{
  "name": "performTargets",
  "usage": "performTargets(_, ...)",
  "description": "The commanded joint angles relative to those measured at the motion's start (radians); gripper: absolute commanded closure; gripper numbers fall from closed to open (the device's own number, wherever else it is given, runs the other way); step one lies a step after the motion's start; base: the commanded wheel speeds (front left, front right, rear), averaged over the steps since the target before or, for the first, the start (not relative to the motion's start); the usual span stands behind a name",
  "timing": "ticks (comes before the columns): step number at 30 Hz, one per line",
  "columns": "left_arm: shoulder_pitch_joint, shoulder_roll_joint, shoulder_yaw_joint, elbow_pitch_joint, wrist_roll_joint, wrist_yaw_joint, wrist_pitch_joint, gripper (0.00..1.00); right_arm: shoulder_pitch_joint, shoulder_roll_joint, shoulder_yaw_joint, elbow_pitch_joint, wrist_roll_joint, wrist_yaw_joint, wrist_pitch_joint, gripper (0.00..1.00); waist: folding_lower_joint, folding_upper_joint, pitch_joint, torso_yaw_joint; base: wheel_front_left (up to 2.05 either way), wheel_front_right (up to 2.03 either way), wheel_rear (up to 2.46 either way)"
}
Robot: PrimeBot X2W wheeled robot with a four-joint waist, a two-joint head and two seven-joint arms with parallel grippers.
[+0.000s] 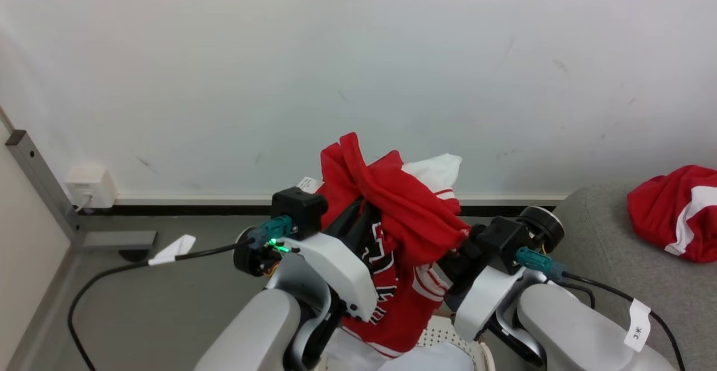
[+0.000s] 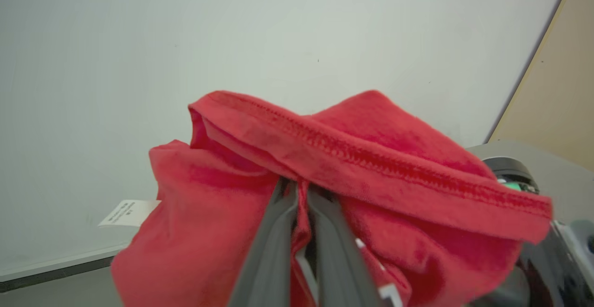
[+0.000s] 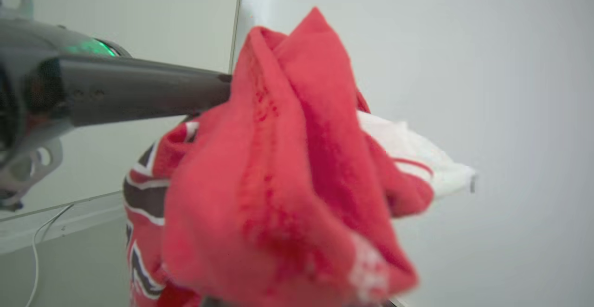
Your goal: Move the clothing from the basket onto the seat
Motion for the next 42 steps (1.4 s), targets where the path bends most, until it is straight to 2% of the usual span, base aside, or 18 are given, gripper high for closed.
performTargets(1, -0.013, 0.007, 0.002, 0.004, -0.011, 0.002, -0.006, 1.0, 0.011, -0.001, -0.018, -0.019, -0.006, -0.002, 0.0, 1.0, 0.0, -0.0001, 0.003, -0.002, 0.0, 0.0, 0.0)
performTargets(6, -0.014, 0.014, 0.005, 0.014, -0.012, 0.006, -0.01, 1.0, 0.036, -0.008, -0.054, -0.036, -0.016, -0.002, 0.0, 1.0, 0.0, -0.0001, 0.006, -0.009, 0.0, 0.0, 0.0)
performTargets(7, -0.015, 0.015, 0.005, 0.015, -0.011, 0.008, -0.009, 0.91, 0.041, -0.008, -0.064, -0.038, -0.017, -0.002, 0.0, 1.0, 0.0, -0.0001, 0.007, -0.011, 0.0, 0.0, 0.0)
performTargets(8, -0.015, 0.015, 0.005, 0.015, -0.011, 0.008, -0.009, 0.91, 0.041, -0.008, -0.064, -0.038, -0.017, -0.002, 0.0, 1.0, 0.0, -0.0001, 0.007, -0.011, 0.0, 0.0, 0.0)
performTargets(9, -0.015, 0.017, 0.005, 0.018, -0.01, 0.008, -0.009, 0.73, 0.046, -0.009, -0.073, -0.04, -0.019, -0.002, 0.0, 1.0, 0.0, -0.0001, 0.008, -0.012, 0.0, 0.0, 0.0)
performTargets(11, -0.015, 0.021, -0.001, 0.024, -0.007, 0.008, 0.0, 0.0, 0.055, -0.011, -0.09, -0.046, -0.022, -0.002, 0.0, 1.0, 0.0, -0.0001, 0.008, -0.015, 0.0, 0.0, 0.0)
performTargets(18, -0.02, 0.04, -0.018, 0.036, 0.0, -0.006, 0.015, 0.0, 0.071, -0.023, -0.15, -0.052, -0.043, -0.002, 0.0, 1.0, 0.0, -0.0001, 0.011, -0.021, 0.0, 0.0, 0.0)
performTargets(29, -0.015, 0.048, -0.028, 0.033, -0.007, -0.003, 0.019, 0.0, 0.097, -0.029, -0.234, -0.064, -0.086, -0.002, 0.0, 1.0, 0.0, -0.0001, 0.016, -0.033, 0.0, 0.0, 0.0)
performTargets(42, -0.012, 0.054, -0.033, 0.034, -0.021, 0.001, 0.01, 0.0, 0.106, -0.035, -0.267, -0.068, -0.108, -0.002, 0.0, 1.0, 0.0, -0.0001, 0.023, -0.045, 0.0, 0.0, 0.0)
